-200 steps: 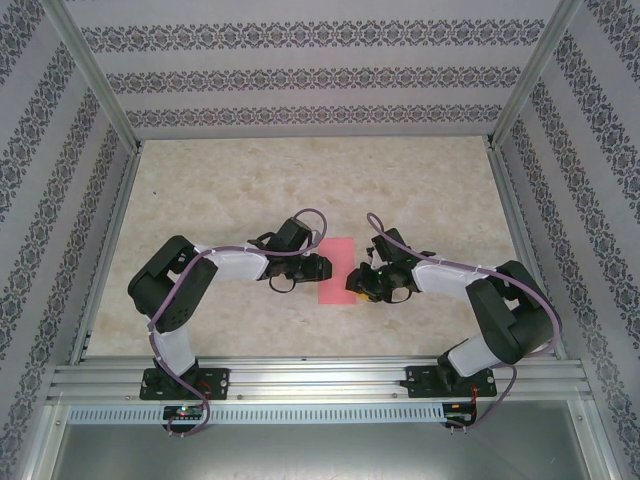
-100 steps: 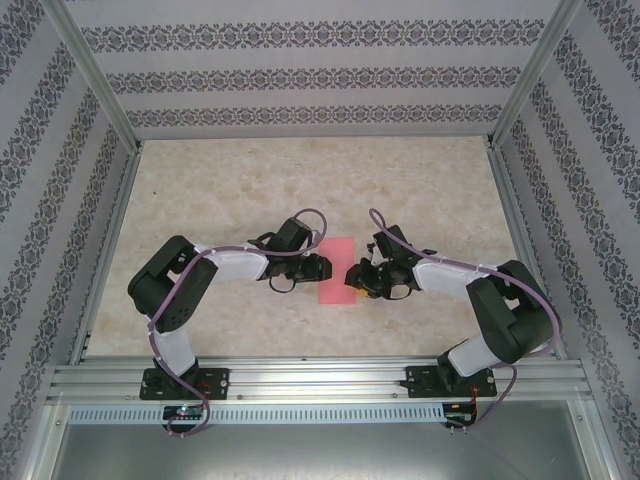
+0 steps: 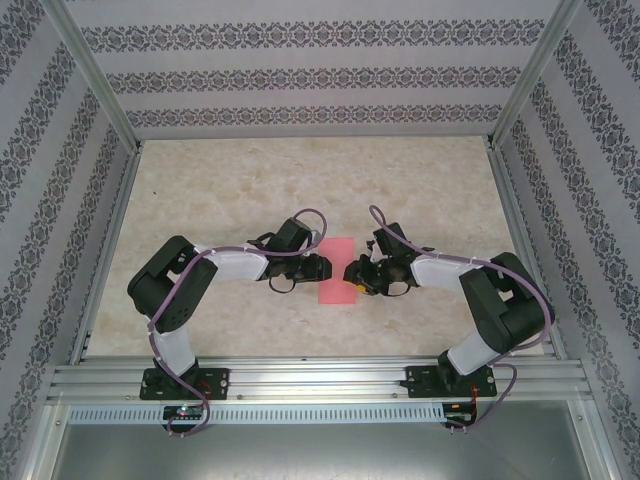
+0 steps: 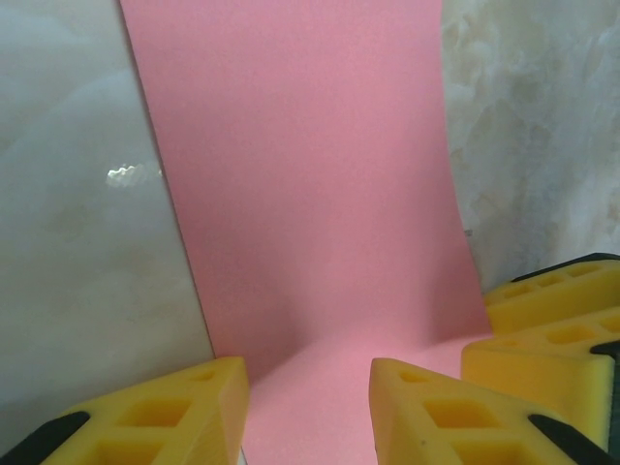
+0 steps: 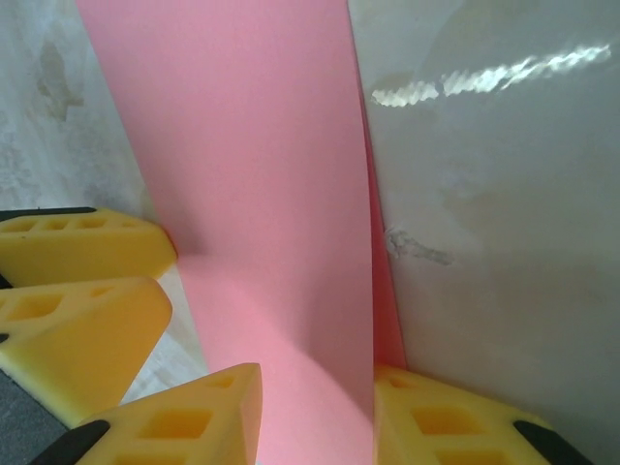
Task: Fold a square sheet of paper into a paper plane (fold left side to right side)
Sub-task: Fold the triangle a second time at the center of the table.
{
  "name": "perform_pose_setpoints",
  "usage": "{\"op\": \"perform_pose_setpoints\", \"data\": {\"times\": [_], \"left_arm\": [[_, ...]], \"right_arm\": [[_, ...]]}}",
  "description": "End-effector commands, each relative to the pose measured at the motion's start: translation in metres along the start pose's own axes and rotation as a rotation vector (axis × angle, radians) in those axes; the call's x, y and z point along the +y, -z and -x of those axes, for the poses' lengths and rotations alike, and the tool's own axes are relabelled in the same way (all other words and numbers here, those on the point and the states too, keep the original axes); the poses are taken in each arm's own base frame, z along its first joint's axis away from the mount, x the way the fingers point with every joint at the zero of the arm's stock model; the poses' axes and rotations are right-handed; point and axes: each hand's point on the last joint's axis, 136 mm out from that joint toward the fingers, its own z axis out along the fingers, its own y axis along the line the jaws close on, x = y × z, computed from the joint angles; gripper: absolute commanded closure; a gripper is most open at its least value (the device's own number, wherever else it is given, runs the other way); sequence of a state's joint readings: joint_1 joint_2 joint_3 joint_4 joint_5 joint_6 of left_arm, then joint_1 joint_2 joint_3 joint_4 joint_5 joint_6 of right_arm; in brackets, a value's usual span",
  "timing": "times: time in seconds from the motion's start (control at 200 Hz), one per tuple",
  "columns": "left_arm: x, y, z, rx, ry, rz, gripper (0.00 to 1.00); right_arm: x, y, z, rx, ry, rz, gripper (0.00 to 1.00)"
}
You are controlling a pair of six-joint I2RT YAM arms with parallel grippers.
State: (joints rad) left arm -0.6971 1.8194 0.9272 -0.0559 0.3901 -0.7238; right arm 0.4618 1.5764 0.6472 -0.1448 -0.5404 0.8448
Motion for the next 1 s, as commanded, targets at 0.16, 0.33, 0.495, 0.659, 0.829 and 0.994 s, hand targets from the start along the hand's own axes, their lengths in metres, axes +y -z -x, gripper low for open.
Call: {"op": "perform_pose_setpoints", "data": {"times": [0.16, 0.33, 0.495, 0.659, 0.829, 0.994], "left_arm": [[0.007, 0.000, -0.012, 0.012, -0.019, 0.017, 0.60], [0.005, 0.000, -0.012, 0.009, -0.031, 0.008, 0.60], [0.007, -0.002, -0.012, 0.012, -0.026, 0.017, 0.60], [0.009, -0.002, -0.012, 0.013, -0.028, 0.022, 0.60], [0.007, 0.000, -0.012, 0.009, -0.040, 0.024, 0.60], [0.005, 0.003, -0.010, 0.003, -0.056, 0.018, 0.60]], "right_arm": [[0.014, -0.002, 0.023, -0.006, -0.017, 0.063, 0.67], [0.017, -0.003, 0.031, 0.004, -0.012, 0.070, 0.68], [0.018, -0.001, 0.033, 0.000, 0.009, 0.053, 0.70], [0.017, 0.000, 0.035, 0.006, 0.027, 0.038, 0.70], [0.015, -0.001, 0.043, 0.005, 0.021, 0.038, 0.70], [0.019, -0.003, 0.048, 0.015, 0.027, 0.044, 0.74]]}}
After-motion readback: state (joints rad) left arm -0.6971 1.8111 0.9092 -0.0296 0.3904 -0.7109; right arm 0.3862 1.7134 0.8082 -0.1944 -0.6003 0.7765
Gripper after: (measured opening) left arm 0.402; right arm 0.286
